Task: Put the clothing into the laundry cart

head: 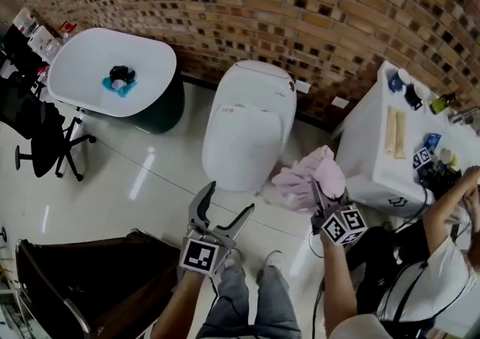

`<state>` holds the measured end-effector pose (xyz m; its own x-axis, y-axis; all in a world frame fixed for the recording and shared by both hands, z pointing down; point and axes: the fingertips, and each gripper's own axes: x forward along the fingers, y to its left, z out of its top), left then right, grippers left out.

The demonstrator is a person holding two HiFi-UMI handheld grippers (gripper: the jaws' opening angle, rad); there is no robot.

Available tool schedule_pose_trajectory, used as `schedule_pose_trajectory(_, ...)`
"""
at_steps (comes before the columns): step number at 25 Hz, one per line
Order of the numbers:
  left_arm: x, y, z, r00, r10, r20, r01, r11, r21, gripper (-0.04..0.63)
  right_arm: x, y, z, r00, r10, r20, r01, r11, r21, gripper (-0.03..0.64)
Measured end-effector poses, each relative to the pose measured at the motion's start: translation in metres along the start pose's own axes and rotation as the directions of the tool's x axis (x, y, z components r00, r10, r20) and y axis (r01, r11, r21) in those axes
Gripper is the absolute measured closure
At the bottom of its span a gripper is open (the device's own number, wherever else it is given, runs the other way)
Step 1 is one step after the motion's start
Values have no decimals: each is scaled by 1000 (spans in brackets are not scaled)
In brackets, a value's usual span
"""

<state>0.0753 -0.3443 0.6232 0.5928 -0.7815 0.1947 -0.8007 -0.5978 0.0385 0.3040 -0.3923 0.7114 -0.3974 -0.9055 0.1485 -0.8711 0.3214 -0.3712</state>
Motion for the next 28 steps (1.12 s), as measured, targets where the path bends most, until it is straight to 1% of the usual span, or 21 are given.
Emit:
schedule_pose_trajectory(3,-23,3,76,998,28,55,-28,1000,-5,198,-28,60,120,991,49,123,-45,998,-38,457)
schedule_pose_trajectory(5,-43,8,117,996,47,78,-46,999,-16,199,-47,101,186,977,86,196,-76,995,-61,457)
schedule_pose_trajectory(7,-66,14,153,993,64,104,-63,998,-21,198,-64,142,243,954,132,268,-115,990,-80,457)
schedule_pose_trajectory(10,-102,19,194,985,90,149,-89,996,-14,199,-88,199,311,909,217,356,-185,975,-120,457)
schedule_pose_trajectory(12,-127,22,213,978,115,176,-115,993,-14,199,-100,236,343,875,284,393,-242,958,-154,457)
schedule_pose_trajectory(14,-153,29,226,969,165,184,-166,986,-10,199,-104,272,363,835,362,415,-313,932,-182,457)
schedule_pose_trajectory(17,-186,36,240,951,245,188,-250,968,0,199,-110,317,381,776,464,426,-412,886,-213,457)
schedule_pose_trajectory(19,-213,37,246,931,307,199,-314,949,6,199,-111,346,383,736,536,414,-492,843,-217,457)
schedule_pose_trajectory(20,-231,40,246,912,356,205,-367,930,14,199,-107,362,383,708,578,405,-543,813,-210,457)
schedule_pose_trajectory(21,-251,42,246,886,415,209,-428,904,18,199,-100,382,381,671,629,391,-606,770,-198,457)
schedule_pose_trajectory(23,-292,44,245,828,516,217,-533,846,21,199,-93,424,377,586,726,359,-721,670,-179,457)
schedule_pose_trajectory(24,-312,42,244,801,557,220,-574,818,20,199,-93,442,376,556,756,347,-750,635,-182,457)
schedule_pose_trajectory(25,-332,41,245,769,600,221,-616,788,4,199,-94,459,377,528,779,337,-773,606,-188,457)
schedule_pose_trajectory(26,-353,38,247,729,649,219,-660,751,-28,199,-95,480,377,489,809,327,-805,563,-188,457)
schedule_pose_trajectory(27,-375,36,248,683,698,215,-705,707,-56,199,-95,506,376,431,846,314,-849,498,-176,457)
schedule_pose_trajectory(28,-398,34,248,636,742,212,-748,660,-71,199,-97,534,373,362,882,302,-894,420,-158,457)
